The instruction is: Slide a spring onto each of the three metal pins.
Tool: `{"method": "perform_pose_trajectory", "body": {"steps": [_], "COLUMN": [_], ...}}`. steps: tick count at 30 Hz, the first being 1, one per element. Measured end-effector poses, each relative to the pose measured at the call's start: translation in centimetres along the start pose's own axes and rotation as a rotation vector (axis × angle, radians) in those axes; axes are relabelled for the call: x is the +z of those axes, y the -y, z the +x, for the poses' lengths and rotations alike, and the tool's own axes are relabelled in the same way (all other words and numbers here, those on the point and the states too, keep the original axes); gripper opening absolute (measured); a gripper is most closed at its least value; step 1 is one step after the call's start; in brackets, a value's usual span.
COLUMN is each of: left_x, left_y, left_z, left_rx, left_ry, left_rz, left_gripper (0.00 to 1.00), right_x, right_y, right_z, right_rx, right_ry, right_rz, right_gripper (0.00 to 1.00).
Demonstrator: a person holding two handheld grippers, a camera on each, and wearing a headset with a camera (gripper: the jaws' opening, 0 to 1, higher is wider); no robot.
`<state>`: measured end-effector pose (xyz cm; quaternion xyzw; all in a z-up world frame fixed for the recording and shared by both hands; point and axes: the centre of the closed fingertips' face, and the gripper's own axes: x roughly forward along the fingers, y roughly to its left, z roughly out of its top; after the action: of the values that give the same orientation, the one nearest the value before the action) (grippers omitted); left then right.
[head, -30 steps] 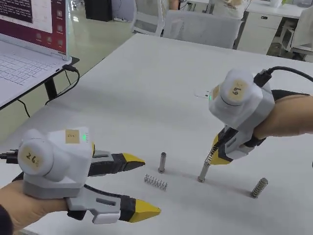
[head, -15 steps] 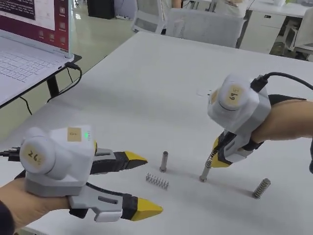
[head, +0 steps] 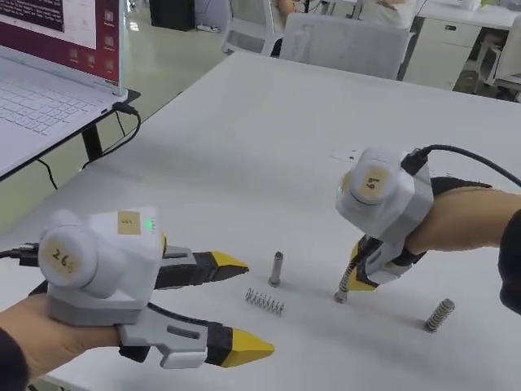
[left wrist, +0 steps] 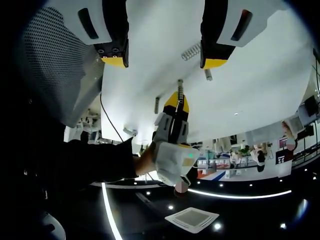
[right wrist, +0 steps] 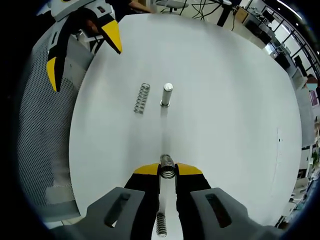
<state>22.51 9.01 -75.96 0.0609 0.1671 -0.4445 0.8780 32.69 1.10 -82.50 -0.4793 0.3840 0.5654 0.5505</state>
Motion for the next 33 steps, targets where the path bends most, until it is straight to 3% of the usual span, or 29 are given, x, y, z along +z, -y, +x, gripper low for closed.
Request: {"method": "perform_pose_trajectory", "body": {"steps": [15, 33], "left_x": [0.0, 0.1], "left_y": [0.1, 0.2], "left_z": [0.0, 0.1], "left_rx": [0.0, -0.004], "left_ry": [-0.005, -0.003], "left_rz": [0.001, 0.002], "left_gripper": [0.53, 0.53], "right_x": [-0.6, -1.8], "right_y": [-0.1, -0.2], "right_z": [1.5, 1.4], "right_rx": [0.002, 0.003], "right_ry": [-0.009, 0.005], "right_rz": [0.017, 0.077], "right_gripper": [0.09, 0.14]}}
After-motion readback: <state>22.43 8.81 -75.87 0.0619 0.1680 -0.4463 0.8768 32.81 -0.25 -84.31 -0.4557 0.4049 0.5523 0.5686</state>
